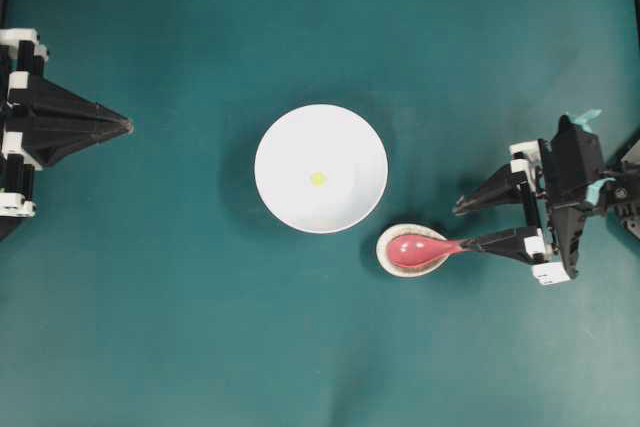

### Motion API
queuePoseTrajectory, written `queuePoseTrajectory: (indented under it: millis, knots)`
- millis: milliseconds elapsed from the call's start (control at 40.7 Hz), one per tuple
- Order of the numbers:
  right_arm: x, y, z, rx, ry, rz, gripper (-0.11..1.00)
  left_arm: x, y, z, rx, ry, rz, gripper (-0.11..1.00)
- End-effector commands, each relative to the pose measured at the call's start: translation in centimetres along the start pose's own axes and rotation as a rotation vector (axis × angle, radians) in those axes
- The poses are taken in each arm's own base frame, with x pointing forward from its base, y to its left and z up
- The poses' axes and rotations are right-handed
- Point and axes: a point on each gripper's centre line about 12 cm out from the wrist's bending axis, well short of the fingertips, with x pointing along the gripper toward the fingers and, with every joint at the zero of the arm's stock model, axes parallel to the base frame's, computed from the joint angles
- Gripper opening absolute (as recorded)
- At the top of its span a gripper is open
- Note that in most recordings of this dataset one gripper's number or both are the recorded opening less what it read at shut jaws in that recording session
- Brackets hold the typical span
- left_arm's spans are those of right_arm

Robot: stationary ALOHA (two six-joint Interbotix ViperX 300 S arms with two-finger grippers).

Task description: Scoop the yellow hexagonal prism block from the bowl with a spoon using the right arm.

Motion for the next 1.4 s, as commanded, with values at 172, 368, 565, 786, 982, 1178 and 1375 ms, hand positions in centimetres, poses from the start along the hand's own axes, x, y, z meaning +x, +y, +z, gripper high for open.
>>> queuePoseTrajectory:
  millis: [172,368,565,786,982,1178,1375]
  knots:
    - [0.4,0.4,-0.5,-0.026,-0.014,0.005,0.59,0.3,0.0,0.5,0.005,-0.011,0.001,-0.01]
    - [0.5,0.4,-1.1,-0.060,-0.026,-0.018,0.59,0.3,0.0,0.5,0.005,-0.011,0.001,-0.01]
    - [0.8,0.7,-1.9,-0.075,-0.005,-0.019,0.59,0.3,0.0,0.5,0.005,-0.012,0.001,-0.01]
    - [1.1,1.0,-2.4,-0.088,0.010,-0.007,0.59,0.2,0.0,0.5,0.005,-0.015,0.001,-0.01]
    - [1.2,0.9,-2.8,-0.110,0.024,-0.008,0.59,0.3,0.0,0.6,0.005,-0.017,0.001,-0.01]
    - [1.2,1.0,-2.8,-0.130,0.024,-0.008,0.59,0.2,0.0,0.5,0.005,-0.015,0.001,-0.01]
    - [1.3,1.0,-2.8,-0.144,0.025,-0.004,0.59,0.3,0.0,0.5,0.005,-0.014,0.001,-0.01]
